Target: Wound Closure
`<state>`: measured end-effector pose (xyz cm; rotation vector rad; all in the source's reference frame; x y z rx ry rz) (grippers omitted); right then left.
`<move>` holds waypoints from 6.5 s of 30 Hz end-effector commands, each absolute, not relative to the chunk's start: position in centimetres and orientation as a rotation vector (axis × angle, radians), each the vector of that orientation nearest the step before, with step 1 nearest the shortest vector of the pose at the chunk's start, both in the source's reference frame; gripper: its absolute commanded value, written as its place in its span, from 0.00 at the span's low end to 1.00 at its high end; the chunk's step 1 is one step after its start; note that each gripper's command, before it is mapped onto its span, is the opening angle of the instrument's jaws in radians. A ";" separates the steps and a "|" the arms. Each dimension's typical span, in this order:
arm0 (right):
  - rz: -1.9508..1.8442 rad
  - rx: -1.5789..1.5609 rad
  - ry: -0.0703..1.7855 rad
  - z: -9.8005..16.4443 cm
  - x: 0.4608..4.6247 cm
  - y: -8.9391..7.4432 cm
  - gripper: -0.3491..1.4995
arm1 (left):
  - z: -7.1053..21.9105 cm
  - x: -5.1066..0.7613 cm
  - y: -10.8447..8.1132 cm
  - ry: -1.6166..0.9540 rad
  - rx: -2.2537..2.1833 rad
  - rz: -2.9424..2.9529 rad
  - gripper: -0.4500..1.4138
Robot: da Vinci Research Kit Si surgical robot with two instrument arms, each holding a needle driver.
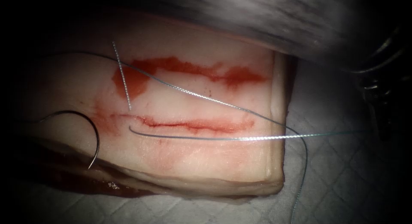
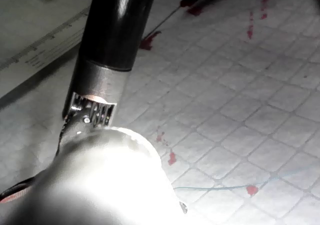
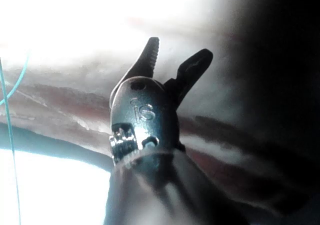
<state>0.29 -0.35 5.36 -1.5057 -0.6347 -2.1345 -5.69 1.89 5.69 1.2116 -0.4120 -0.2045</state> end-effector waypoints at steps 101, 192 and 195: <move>-1.924 -1.915 0.018 5.0 3.48 -1.3 0.00 | 5.6 -1.91 2.6 -1.636 0.734 -1.246 0.00; -1.809 -2.317 0.279 5.5 4.37 -1.5 0.00 | 6.6 -1.50 2.2 -1.507 0.345 -1.282 0.00; -1.817 -2.321 0.263 5.5 4.39 -1.5 0.00 | 6.6 -1.58 2.2 -1.508 0.429 -1.369 0.00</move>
